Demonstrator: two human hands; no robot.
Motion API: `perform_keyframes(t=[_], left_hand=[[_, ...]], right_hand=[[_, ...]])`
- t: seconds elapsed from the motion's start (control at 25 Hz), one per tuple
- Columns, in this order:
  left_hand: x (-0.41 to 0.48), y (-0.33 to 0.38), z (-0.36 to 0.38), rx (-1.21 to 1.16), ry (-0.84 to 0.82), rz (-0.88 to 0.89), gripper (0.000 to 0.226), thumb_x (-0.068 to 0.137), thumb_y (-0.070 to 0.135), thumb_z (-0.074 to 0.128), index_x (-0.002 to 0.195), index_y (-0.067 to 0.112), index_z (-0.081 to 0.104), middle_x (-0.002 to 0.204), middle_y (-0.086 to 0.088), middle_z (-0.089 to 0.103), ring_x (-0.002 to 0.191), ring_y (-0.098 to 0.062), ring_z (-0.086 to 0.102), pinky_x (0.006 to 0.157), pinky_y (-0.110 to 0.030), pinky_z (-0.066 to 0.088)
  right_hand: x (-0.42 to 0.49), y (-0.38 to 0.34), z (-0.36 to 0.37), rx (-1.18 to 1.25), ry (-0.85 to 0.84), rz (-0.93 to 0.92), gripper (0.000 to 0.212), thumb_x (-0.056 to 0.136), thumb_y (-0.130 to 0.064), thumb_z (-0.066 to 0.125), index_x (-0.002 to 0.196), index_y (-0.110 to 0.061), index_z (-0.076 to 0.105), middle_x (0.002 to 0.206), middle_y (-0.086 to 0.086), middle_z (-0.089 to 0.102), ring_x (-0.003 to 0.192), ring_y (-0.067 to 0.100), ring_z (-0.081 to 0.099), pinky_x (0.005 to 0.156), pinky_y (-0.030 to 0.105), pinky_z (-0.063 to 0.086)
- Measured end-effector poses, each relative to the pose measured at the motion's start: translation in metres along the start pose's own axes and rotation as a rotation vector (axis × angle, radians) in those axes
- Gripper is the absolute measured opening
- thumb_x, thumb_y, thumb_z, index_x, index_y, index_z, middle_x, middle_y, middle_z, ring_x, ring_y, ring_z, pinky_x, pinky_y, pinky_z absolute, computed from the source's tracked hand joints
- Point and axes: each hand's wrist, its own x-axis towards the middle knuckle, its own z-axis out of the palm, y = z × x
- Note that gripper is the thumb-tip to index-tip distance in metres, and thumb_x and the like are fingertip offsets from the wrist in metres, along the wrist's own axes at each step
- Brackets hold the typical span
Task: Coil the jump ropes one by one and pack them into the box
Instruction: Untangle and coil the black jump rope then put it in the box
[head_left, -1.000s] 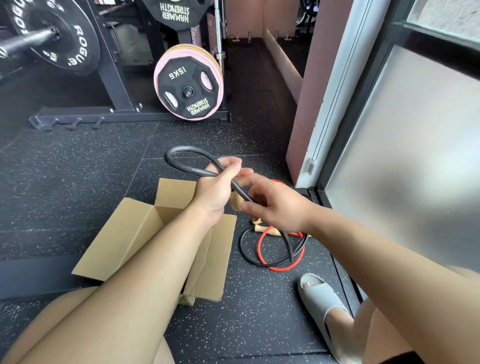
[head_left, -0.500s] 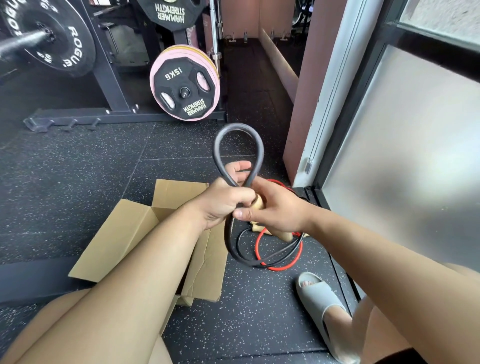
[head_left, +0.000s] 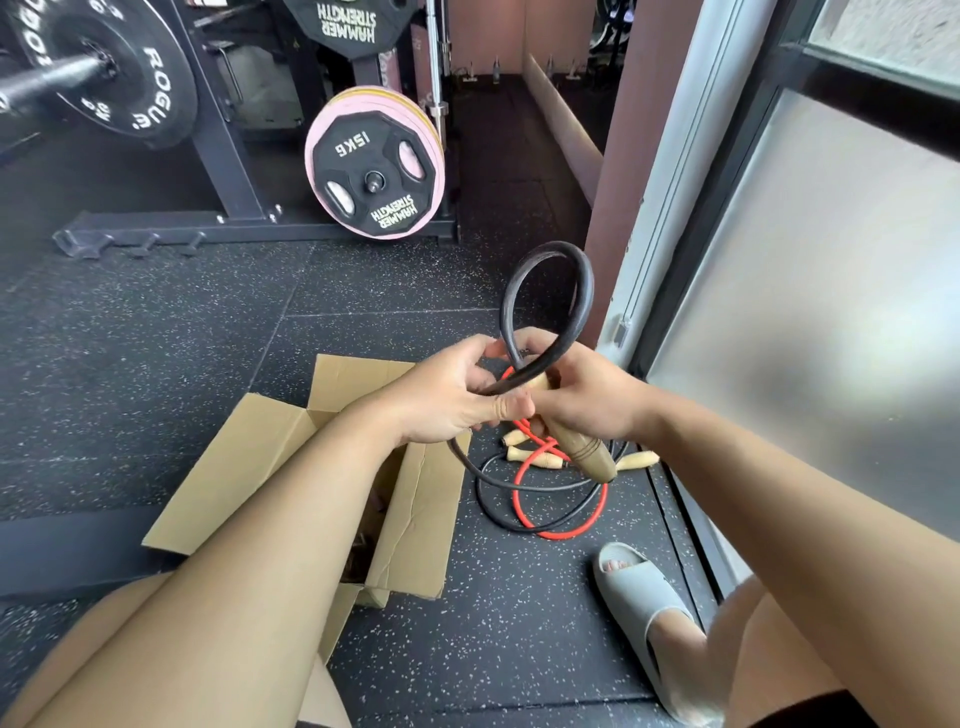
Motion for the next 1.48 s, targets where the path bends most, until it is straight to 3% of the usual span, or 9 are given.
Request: perform_keyframes(t=[0.08,0.2,0.32,0.56,0.76,1.0,1.2,1.32,1.48], left_hand=[[-0.002,-0.003,0.004,0.006,-0.042,0.028,0.074,0.068,0.048,0.085,0.128,0.031,0.043,0.089,-0.011,0.071,0.073,-0.018,0.064,0.073,-0.034,0.052],[-0.002,-0.009,0.010,0.095,-0.026,0.026,0.062,0.081,0.028,0.079,0.126,0.043,0.039,0.100,-0.017,0.073,0.086,-0.024,0.072,0.093,-0.049,0.054],[-0.003,-0.013,0.009,0.143,-0.028,-0.018,0.076,0.078,0.037,0.081,0.137,0.039,0.033,0.095,-0.012,0.075,0.091,-0.025,0.073,0.097,-0.046,0.052],[-0.006,-0.007,0.012,0.296,0.052,-0.139,0.116,0.060,0.046,0.092,0.152,0.032,0.022,0.081,0.009,0.075,0.071,-0.004,0.066,0.072,-0.028,0.045],[-0.006,-0.006,0.017,0.471,0.245,-0.161,0.099,0.056,0.057,0.090,0.137,0.037,0.038,0.080,0.015,0.072,0.076,0.003,0.065,0.069,-0.026,0.045],[-0.005,-0.002,0.011,0.968,0.546,-0.313,0.114,0.027,0.098,0.061,0.122,0.040,0.040,0.097,0.011,0.073,0.102,-0.021,0.067,0.076,-0.035,0.048],[-0.008,-0.006,-0.014,0.982,0.721,-0.445,0.088,0.054,0.097,0.054,0.107,0.027,0.056,0.102,-0.001,0.070,0.101,-0.029,0.066,0.068,-0.034,0.041],[-0.002,-0.026,-0.012,0.956,0.661,-0.471,0.063,0.071,0.088,0.042,0.096,0.032,0.056,0.086,0.006,0.073,0.096,-0.026,0.067,0.072,-0.034,0.049],[0.002,-0.023,0.002,1.000,0.666,-0.428,0.050,0.080,0.077,0.046,0.097,0.031,0.056,0.091,0.003,0.071,0.096,-0.028,0.066,0.074,-0.034,0.049]], right_hand=[[0.003,0.008,0.001,0.057,0.020,0.035,0.046,0.077,-0.012,0.074,0.118,-0.014,0.052,0.107,0.026,0.068,0.086,0.033,0.069,0.079,0.054,0.057],[0.005,0.014,0.002,0.050,0.086,0.084,0.066,0.073,-0.014,0.079,0.131,-0.013,0.049,0.110,0.019,0.069,0.089,0.015,0.067,0.078,0.031,0.052],[0.008,0.015,-0.001,0.024,0.212,0.090,0.049,0.079,-0.016,0.083,0.121,-0.013,0.059,0.094,0.002,0.069,0.077,0.004,0.063,0.072,0.018,0.048],[0.015,0.020,-0.009,0.056,0.469,0.062,0.035,0.075,-0.022,0.088,0.101,-0.016,0.064,0.076,-0.003,0.062,0.068,0.014,0.059,0.069,0.042,0.054],[0.014,0.015,-0.002,0.186,0.606,0.047,0.035,0.083,-0.012,0.082,0.105,0.002,0.058,0.080,0.008,0.065,0.065,0.020,0.068,0.069,0.045,0.060],[0.012,-0.003,0.006,0.630,0.357,0.218,0.015,0.102,-0.010,0.052,0.114,-0.008,0.061,0.100,0.021,0.065,0.081,0.030,0.069,0.074,0.036,0.061],[0.001,-0.025,-0.012,1.029,-0.001,0.403,0.043,0.099,-0.046,0.036,0.109,-0.014,0.063,0.087,0.010,0.071,0.070,0.025,0.068,0.087,0.045,0.054],[0.001,-0.022,-0.012,0.882,0.014,0.385,0.035,0.096,-0.049,0.048,0.100,-0.018,0.063,0.064,-0.005,0.045,0.058,0.013,0.047,0.082,0.040,0.057],[0.004,-0.014,-0.004,0.875,0.160,0.382,0.030,0.095,-0.050,0.053,0.092,-0.022,0.060,0.092,-0.003,0.067,0.081,0.017,0.064,0.091,0.039,0.051]])
